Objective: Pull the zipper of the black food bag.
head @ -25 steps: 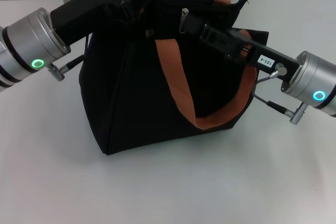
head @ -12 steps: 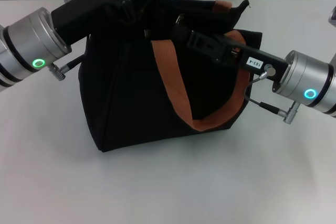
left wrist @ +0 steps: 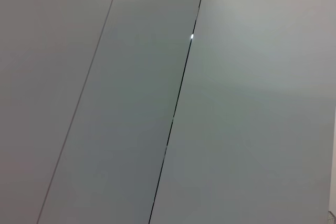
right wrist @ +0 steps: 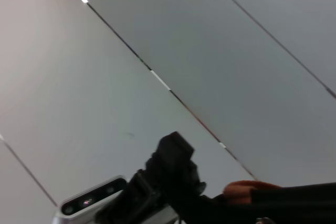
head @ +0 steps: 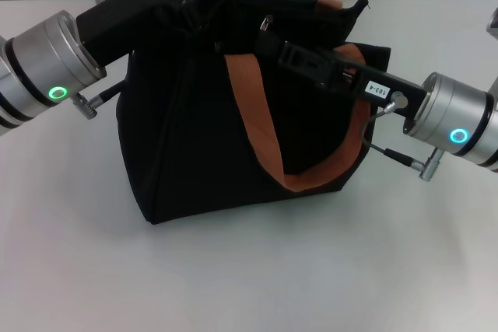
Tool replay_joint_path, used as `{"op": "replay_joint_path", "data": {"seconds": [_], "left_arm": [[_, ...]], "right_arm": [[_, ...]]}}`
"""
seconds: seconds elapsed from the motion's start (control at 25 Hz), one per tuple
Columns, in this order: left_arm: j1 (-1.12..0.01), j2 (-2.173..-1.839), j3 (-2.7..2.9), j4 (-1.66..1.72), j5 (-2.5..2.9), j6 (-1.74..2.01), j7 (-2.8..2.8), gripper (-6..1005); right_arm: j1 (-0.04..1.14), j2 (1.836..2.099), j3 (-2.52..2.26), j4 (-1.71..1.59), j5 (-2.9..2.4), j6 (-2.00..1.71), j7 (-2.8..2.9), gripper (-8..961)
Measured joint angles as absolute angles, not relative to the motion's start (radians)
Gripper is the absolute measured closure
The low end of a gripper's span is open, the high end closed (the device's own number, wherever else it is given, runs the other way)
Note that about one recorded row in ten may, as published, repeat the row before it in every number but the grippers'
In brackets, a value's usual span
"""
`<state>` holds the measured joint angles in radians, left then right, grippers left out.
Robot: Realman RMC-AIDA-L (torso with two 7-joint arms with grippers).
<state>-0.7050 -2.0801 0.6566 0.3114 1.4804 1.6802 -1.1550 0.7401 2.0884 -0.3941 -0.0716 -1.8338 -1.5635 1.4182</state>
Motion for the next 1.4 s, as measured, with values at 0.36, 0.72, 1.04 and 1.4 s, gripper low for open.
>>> {"op": "replay_joint_path", "data": {"seconds": [0.36,0.72,1.04,1.4], "left_arm": [[-0.706,-2.080,0.657,0.311,1.480,1.677,-1.155,972],[-0.706,-2.080,0.657,0.311,1.480,1.676,-1.154,972],[-0.706,-2.080,0.657,0.311,1.480,1.676,-1.154,972],[-0.706,-2.080,0.657,0.311,1.480,1.676,-1.154,971]], "right_arm": [[0.759,2.088,-0.400,-0.074,-1.834,-1.583,1.420,701],[0.765,2.087,-0.405,-0.070,-1.839,-1.574,1.425,701],[0.770,2.087,-0.405,-0.068,-1.841,-1.551,1.434,700],[0.767,2.086,-0.407,-0.073,-1.849,-1.584,1.440,667]]}}
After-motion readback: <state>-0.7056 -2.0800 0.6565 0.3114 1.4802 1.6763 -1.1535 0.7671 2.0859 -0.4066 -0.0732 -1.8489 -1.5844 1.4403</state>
